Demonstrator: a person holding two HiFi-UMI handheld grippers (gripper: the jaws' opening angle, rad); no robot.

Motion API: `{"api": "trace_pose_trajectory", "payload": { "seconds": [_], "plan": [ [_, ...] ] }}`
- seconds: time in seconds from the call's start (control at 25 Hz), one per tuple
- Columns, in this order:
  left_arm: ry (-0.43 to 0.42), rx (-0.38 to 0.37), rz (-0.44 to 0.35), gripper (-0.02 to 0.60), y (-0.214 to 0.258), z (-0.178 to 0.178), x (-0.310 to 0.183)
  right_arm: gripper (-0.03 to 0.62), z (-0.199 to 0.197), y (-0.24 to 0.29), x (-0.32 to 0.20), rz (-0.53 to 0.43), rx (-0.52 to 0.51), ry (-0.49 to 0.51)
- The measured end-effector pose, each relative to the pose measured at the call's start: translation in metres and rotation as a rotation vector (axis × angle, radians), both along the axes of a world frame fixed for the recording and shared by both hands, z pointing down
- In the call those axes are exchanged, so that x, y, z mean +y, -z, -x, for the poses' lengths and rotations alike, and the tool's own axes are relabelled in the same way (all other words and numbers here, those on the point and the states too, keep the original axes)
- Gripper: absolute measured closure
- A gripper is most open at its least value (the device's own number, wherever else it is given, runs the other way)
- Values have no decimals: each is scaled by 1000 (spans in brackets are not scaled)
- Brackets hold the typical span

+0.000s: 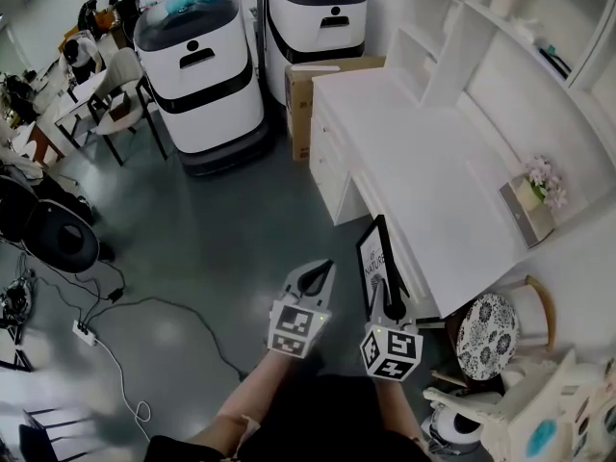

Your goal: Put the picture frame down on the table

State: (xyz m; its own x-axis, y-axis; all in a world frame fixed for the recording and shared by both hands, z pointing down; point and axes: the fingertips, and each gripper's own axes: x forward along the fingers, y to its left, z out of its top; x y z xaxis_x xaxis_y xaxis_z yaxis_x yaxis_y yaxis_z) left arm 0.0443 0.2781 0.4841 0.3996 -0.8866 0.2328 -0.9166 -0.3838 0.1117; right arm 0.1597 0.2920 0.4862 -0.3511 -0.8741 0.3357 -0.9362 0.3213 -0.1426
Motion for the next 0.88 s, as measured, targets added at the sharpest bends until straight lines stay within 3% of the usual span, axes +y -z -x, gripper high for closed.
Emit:
{"api": "trace_pose_trajectory", "payload": {
  "seconds": [0.88],
  "plan": [
    [-17,-7,13,569,-11,29,-31,580,35,-5,-34,7,-22,2]
  ]
}}
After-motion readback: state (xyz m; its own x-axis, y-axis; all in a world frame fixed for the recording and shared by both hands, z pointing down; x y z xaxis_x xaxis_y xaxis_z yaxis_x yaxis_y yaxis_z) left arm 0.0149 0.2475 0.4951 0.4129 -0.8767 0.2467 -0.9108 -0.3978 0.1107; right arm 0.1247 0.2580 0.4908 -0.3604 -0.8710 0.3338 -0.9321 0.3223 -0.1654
